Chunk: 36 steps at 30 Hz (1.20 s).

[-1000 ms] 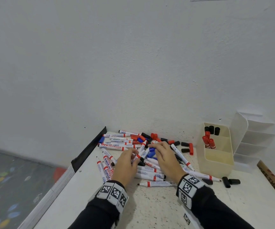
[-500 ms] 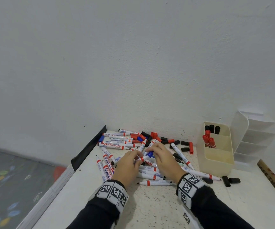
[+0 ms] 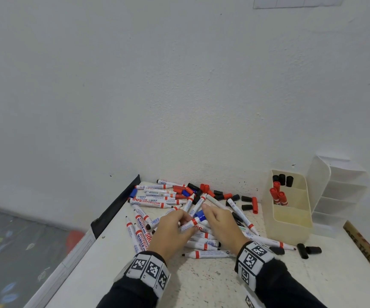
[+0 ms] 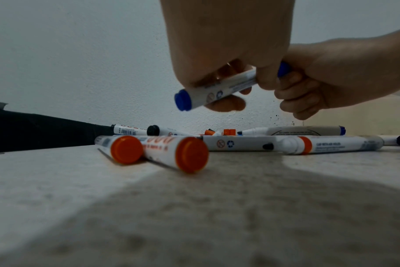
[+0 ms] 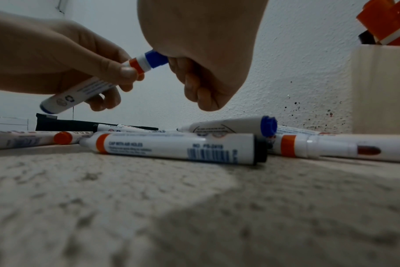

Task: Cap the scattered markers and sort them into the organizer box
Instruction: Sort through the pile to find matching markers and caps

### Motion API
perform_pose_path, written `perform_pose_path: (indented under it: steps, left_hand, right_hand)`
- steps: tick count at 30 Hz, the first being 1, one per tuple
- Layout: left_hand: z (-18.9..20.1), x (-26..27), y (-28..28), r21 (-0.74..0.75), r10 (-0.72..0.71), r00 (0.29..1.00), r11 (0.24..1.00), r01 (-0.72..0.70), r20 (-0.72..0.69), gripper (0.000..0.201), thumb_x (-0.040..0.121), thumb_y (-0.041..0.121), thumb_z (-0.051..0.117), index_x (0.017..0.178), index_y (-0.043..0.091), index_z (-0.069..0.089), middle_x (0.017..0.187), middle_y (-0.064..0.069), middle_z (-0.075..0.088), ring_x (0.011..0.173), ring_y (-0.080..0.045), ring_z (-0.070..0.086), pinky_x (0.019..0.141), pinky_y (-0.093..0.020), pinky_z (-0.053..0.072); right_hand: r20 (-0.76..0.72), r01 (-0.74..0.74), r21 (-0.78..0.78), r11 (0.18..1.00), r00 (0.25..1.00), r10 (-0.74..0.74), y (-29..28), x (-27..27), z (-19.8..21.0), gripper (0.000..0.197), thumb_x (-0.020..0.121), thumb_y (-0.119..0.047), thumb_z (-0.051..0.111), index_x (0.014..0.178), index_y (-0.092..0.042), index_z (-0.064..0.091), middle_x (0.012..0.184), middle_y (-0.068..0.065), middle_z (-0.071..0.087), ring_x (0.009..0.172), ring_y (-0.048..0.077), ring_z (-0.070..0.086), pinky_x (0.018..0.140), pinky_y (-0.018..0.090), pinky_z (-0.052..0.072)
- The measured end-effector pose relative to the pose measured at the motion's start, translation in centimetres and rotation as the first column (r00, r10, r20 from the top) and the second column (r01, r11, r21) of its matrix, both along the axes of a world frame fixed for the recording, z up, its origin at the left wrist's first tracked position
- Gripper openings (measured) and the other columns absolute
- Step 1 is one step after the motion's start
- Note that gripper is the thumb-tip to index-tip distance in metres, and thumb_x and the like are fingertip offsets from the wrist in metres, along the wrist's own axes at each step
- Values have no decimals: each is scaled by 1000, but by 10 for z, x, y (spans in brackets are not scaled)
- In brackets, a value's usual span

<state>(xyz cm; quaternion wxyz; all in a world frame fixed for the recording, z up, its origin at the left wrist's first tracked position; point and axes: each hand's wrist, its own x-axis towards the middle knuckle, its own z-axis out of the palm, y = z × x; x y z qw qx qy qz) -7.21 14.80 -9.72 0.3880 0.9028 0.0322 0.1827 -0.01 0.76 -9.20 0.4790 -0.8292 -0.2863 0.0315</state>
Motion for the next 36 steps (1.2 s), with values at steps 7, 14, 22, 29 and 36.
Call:
perform_pose_path:
  steps: [7,14,22,29,36]
  left_hand:
    - [4,-3,-3,98,-45,999,994,45,4,22,94,36,50,109,26,61,87,15,59,83,-2,57,80,-19,49]
    - [-1,-1,-4,66,-137,986,987,143,-91,20,98,33,40,80,35,49,76,8,60,72,-6,56,72,-24,49]
    - [9,-5,-10,-196,-239,965,957,214,-113,32,99,21,39,69,24,50,59,11,46,50,5,45,55,-10,36]
    - [24,-16,-13,-524,-375,897,826,208,-236,37,101,31,31,70,15,44,43,11,36,32,-4,26,32,-14,25]
    - [25,-15,-17,-595,-373,891,788,156,-260,39,100,35,29,70,15,44,44,9,33,33,-4,24,33,-15,22]
  right_hand:
    - [-16,28,77,997,1000,-27,1,0,0,47,96,-39,37,55,-18,44,48,-6,36,44,8,31,46,19,30]
    - [-13,8,86,996,1000,-7,3,-4,1,45,97,-36,36,55,-20,40,48,-8,33,44,4,29,46,17,29]
    - [43,-70,83,994,997,67,3,-4,2,39,99,-28,34,63,-17,43,56,-4,37,51,4,33,51,16,33]
    - [114,-104,82,991,989,94,3,-8,6,37,99,-26,32,65,-23,44,58,-6,39,53,3,40,54,14,35]
    - [120,-118,91,989,987,107,4,-8,7,38,99,-24,34,61,-23,41,55,-9,37,50,3,38,52,14,33]
